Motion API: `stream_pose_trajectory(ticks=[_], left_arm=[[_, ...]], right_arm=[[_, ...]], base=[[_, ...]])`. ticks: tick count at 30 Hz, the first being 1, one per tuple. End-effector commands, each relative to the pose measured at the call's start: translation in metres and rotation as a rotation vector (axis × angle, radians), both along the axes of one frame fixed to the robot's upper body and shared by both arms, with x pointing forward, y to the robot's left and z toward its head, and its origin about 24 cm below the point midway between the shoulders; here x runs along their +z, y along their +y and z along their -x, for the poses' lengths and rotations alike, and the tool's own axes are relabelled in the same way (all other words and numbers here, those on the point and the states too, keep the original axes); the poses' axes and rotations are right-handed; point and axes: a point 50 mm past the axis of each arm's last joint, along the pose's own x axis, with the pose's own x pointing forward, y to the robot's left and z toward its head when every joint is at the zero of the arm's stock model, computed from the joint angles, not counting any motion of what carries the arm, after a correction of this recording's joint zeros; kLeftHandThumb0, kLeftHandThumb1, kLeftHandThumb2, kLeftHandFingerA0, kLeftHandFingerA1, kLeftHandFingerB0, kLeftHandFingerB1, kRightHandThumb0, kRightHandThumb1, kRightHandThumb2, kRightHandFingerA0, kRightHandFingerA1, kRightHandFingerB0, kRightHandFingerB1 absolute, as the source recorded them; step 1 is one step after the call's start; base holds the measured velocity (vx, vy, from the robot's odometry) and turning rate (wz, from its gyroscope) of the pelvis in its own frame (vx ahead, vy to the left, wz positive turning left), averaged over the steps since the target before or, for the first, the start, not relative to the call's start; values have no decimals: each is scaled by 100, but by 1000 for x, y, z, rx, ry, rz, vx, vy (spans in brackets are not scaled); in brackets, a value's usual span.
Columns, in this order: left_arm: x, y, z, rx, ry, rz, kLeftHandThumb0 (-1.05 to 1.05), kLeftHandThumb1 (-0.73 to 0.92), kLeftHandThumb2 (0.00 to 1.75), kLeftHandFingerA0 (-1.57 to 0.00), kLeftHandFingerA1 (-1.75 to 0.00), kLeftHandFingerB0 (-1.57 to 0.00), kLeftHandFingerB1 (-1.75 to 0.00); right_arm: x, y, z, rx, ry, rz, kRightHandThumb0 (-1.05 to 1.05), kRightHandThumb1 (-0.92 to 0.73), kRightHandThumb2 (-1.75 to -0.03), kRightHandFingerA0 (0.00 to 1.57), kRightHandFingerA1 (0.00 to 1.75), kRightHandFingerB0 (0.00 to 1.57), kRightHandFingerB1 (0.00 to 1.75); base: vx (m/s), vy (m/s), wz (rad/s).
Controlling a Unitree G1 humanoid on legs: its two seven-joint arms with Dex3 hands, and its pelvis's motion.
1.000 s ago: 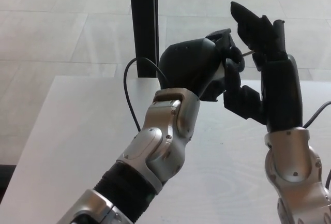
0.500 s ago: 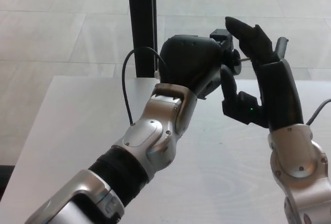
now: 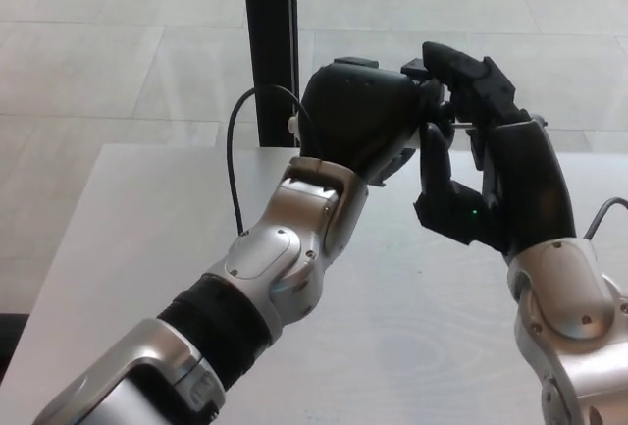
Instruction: The robot uses its left hand to lift the air pump kept on the middle of the desk and use the right hand to compress the handle
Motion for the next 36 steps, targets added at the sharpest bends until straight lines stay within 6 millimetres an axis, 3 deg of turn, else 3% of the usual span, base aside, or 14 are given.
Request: stream_pose_trajectory(ticks=[1, 4, 5, 8, 10, 11, 12, 21, 27, 30, 31, 34, 35, 36], left_arm=[[-17, -9, 5, -63, -162, -79, -22, 59, 76, -99, -158, -91, -105], [-10, -14, 4, -44, -89, -62, -26, 62, 89, -96, -153, -88, -105], [-7, -17, 2, -14, -58, -118, -25, 65, 82, -94, -153, -81, -103], [0, -21, 2, -15, 13, -100, -22, 63, 73, -100, -128, -86, -85], [-10, -14, 5, -39, -115, -67, -22, 61, 70, -96, -149, -87, -112], [-18, -9, 8, -57, -287, -94, -22, 56, 68, -95, -157, -88, -119], [-19, -8, 8, -56, -281, -122, -21, 66, 67, -88, -166, -76, -119], [-26, -8, 9, -40, -39, 151, -34, 81, 70, -85, -175, -59, -173], [-16, -5, 1, 16, 101, -90, -33, 58, 61, -77, -162, -66, -132], [-15, -3, 2, -15, 53, -145, -32, 66, 59, -80, -152, -42, -46], [-16, -1, 2, -16, 63, -132, -32, 65, 63, -81, -156, -47, -48], [-22, 5, 2, 22, 113, -62, -29, 73, 66, -85, -164, -78, -122], [-23, 8, 1, 21, 114, -70, -30, 73, 70, -93, -151, -85, -96], [-25, 9, 0, 34, 127, -95, -27, 71, 70, -92, -160, -87, -103]], right_arm=[[29, 40, 18, 248, -139, -135, -38, -50, -113, 0, 52, 0, 51], [30, 47, 20, 262, -151, -148, -38, -50, -113, 0, 52, 0, 51], [31, 49, 21, 266, -152, -151, -89, -92, -75, 9, 45, 8, 39], [31, 52, 22, 269, -164, -139, -38, -51, -113, 0, 52, 0, 51], [33, 51, 23, 274, -191, -122, -88, -92, -76, 8, 48, 9, 42], [32, 50, 22, 271, -193, -127, -38, -52, -114, 0, 52, 0, 51], [32, 49, 22, 273, -191, -136, -87, -80, -120, 7, 54, 3, 49], [34, 34, 22, 259, -177, -191, -39, -47, -111, 0, 52, 0, 51], [43, -4, 21, 146, -213, -112, -38, -47, -111, 0, 51, 0, 50], [47, -21, 21, 125, -212, -123, -81, -75, -119, 2, 43, 3, 42], [48, -25, 21, 109, -223, -122, -87, -92, -74, 10, 40, 9, 35], [53, -46, 24, 56, -258, -172, -38, -47, -111, 0, 51, 0, 50], [54, -53, 25, 51, -264, -183, -87, -92, -74, 11, 40, 10, 34], [55, -60, 26, 36, -260, -184, -84, -76, -118, 2, 46, 0, 37]], base=[[0, 0, 0], [0, 0, 0], [0, 0, 0], [0, 0, 0], [0, 0, 0], [0, 0, 0], [0, 0, 0], [0, 0, 0], [0, 0, 0], [0, 0, 0], [0, 0, 0], [0, 0, 0], [0, 0, 0], [0, 0, 0]])
